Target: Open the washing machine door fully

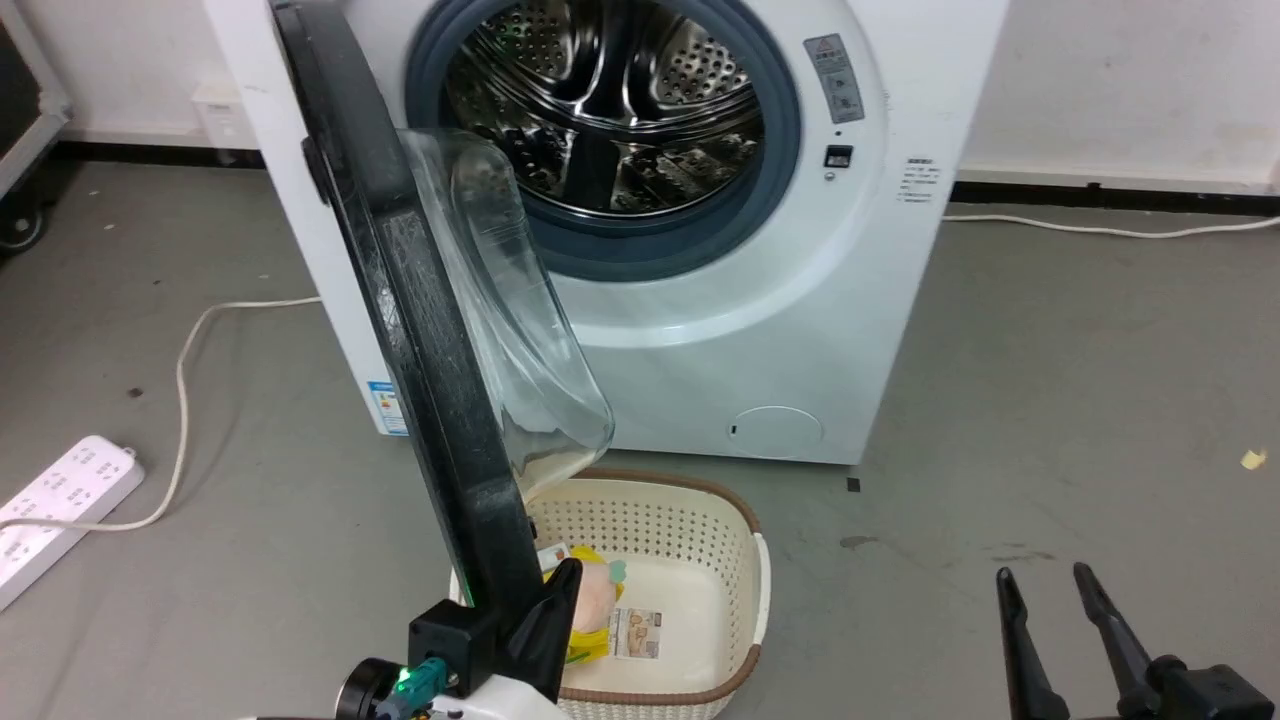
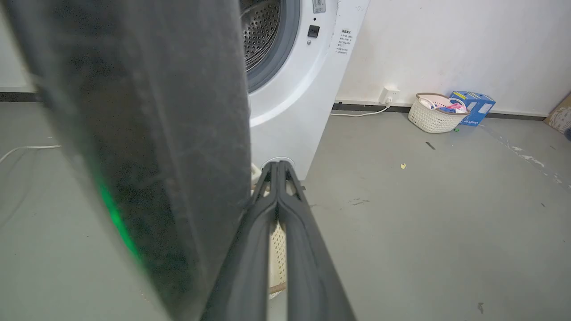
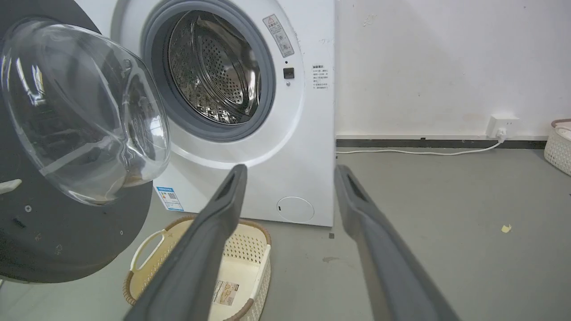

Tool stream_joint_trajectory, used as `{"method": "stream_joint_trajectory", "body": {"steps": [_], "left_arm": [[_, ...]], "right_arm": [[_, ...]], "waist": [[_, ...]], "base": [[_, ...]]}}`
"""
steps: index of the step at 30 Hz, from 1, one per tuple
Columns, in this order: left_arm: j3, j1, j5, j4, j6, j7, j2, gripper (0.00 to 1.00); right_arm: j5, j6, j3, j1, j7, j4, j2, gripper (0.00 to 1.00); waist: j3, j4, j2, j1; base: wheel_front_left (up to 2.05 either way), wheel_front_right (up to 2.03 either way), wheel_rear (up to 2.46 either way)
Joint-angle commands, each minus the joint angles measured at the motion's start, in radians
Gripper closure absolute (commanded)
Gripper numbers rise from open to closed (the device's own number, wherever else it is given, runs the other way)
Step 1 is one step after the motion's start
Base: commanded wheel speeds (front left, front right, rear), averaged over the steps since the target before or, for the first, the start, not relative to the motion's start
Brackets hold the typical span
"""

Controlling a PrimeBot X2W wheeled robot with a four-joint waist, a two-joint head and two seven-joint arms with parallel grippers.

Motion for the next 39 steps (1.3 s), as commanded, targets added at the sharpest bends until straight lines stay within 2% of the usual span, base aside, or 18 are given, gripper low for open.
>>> {"method": "stream_joint_trajectory", "body": {"steps": [1,7,14,18,19,22,29,39], "left_arm": [[0.013,-0.013,0.000,0.010,0.012,-0.019,0.007,1.00],[0.034,-0.010,-0.011,0.029,0.025,-0.076,0.012,1.00],[0.065,-0.015,-0.022,0.034,0.041,-0.102,0.031,1.00],[0.100,-0.027,-0.038,0.040,0.053,-0.108,0.050,1.00],[0.128,-0.044,-0.050,0.042,0.058,-0.107,0.071,1.00],[0.158,-0.069,-0.063,0.044,0.062,-0.102,0.095,1.00],[0.230,-0.168,-0.092,0.102,0.057,-0.096,0.167,1.00],[0.361,-0.345,-0.176,0.268,0.052,-0.116,0.264,1.00]], "right_arm": [[0.007,0.001,0.007,-0.007,-0.005,0.006,0.004,0.00],[0.012,0.001,0.016,0.002,-0.005,0.022,0.004,0.00],[0.014,0.001,0.021,0.010,-0.005,0.043,0.004,0.00],[0.009,0.001,0.034,0.015,-0.005,0.065,0.004,0.00],[0.008,0.001,0.042,0.015,-0.005,0.068,0.004,0.00],[0.001,0.001,0.050,0.008,-0.005,0.064,0.004,0.00],[-0.044,0.001,0.072,-0.032,-0.005,0.053,0.004,0.00],[-0.101,0.001,0.060,-0.083,0.007,0.029,-0.001,0.00]], "waist": [[0.000,0.011,0.0000,-0.0001],[-0.008,0.071,0.0000,-0.0001],[-0.019,0.171,0.0000,-0.0001],[-0.020,0.224,0.0000,-0.0001],[-0.014,0.257,0.0000,-0.0001],[0.011,0.283,0.0000,-0.0001],[0.110,0.311,0.0000,-0.0001],[0.260,0.304,0.0000,-0.0001]], "base": [[0.00,0.00,0.00],[0.00,0.00,0.00],[0.00,0.00,0.00],[0.00,0.00,0.00],[0.00,0.00,0.00],[0.00,0.00,0.00],[0.00,0.00,0.00],[0.00,0.00,0.00]]}}
